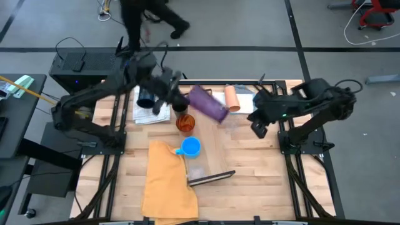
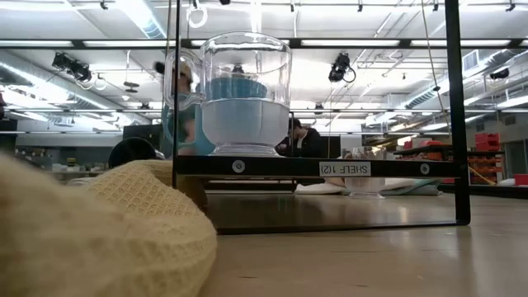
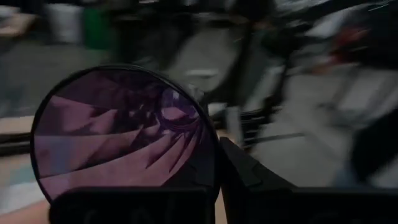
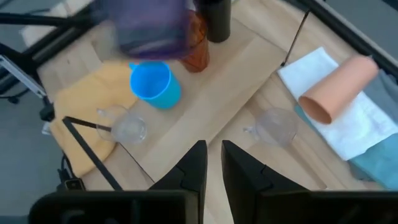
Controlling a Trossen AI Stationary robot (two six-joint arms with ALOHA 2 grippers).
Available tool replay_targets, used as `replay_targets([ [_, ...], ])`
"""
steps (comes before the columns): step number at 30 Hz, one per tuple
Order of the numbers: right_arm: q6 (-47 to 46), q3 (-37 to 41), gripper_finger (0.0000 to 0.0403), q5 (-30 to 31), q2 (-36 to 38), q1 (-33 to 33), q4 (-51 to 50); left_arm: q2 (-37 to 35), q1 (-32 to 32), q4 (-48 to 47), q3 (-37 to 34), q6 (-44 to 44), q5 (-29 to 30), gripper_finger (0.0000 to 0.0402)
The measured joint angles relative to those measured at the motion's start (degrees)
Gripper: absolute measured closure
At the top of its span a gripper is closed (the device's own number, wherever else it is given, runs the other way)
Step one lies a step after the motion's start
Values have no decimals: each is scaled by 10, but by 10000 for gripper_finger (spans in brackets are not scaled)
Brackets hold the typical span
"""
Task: Stack small to large cups/mugs on shelf
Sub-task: Put the violet cup on the shelf
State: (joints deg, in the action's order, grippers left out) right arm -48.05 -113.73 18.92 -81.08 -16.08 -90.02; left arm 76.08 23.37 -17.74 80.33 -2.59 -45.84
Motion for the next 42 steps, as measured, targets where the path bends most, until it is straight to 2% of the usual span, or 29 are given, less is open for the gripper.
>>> replay_targets([
  [5,8,0,348,25,29,0,0,94,21,-192,163,-100,90,390],
  [11,28,0,348,47,42,0,0,243,-15,-400,363,-193,177,390],
  [17,50,0,348,52,40,0,0,368,-57,-518,539,-261,261,389],
  [20,58,0,348,52,39,0,0,382,-67,-515,527,-281,280,390],
  [27,73,0,348,52,43,0,0,399,-65,-600,510,-303,338,390],
  [42,82,0,348,51,43,1,0,437,-74,-601,512,-326,381,390],
])
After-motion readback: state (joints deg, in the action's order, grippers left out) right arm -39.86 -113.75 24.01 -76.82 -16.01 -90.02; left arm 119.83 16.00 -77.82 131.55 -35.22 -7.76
